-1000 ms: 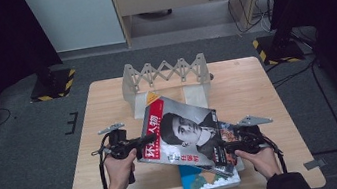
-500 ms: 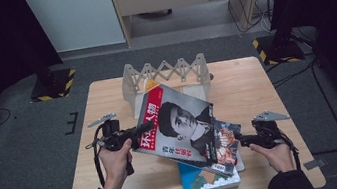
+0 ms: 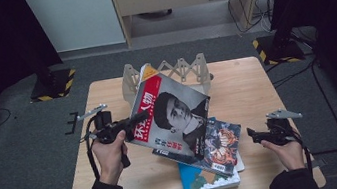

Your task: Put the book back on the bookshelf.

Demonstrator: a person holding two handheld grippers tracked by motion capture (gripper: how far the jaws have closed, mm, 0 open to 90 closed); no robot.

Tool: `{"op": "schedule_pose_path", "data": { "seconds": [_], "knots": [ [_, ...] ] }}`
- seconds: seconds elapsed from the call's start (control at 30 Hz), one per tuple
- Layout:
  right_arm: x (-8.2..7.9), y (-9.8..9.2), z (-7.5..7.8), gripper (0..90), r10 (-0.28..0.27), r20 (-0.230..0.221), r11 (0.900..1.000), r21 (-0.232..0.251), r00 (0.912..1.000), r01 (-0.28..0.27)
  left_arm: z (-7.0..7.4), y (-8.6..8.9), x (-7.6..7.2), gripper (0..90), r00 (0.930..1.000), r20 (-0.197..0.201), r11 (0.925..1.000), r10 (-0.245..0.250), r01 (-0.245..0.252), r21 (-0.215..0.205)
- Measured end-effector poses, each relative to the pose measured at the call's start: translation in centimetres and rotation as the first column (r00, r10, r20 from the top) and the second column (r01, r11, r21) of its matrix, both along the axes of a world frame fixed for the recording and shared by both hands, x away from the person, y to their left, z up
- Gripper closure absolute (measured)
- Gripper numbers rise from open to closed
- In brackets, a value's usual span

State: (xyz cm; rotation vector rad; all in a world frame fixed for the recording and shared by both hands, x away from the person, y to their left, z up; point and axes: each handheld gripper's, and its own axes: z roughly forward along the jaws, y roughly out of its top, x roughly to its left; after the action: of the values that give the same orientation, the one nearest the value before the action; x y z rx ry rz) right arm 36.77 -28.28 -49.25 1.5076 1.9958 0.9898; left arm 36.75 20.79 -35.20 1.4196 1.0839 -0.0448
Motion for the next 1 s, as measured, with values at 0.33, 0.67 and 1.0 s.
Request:
{"op": "schedule_pose_path", "data": {
  "seconds": [0.33, 0.67, 1.0],
  "knots": [
    [0.4, -0.5, -1.5, 8.3, -0.002, -0.067, 0.996, -0.09, 0.9977, -0.004, 2.5, 1.6, -0.1, 86.1, 0.9977, 0.05, 0.9989, 0.046, -0.045, -0.015],
    [0.8, -0.7, -3.0, 5.7, 0.007, -0.132, 0.991, -0.129, 0.9913, -0.024, 4.2, 3.4, -0.1, 86.1, 0.9903, 0.085, 0.9939, 0.11, -0.109, -0.014],
    [0.8, -1.1, -3.8, 3.7, 0.011, -0.157, 0.991, -0.127, 0.9875, -0.031, 5.2, 5.3, 0.4, 86.1, 0.9801, 0.101, 0.9854, 0.17, -0.169, -0.021]
  ]
}}
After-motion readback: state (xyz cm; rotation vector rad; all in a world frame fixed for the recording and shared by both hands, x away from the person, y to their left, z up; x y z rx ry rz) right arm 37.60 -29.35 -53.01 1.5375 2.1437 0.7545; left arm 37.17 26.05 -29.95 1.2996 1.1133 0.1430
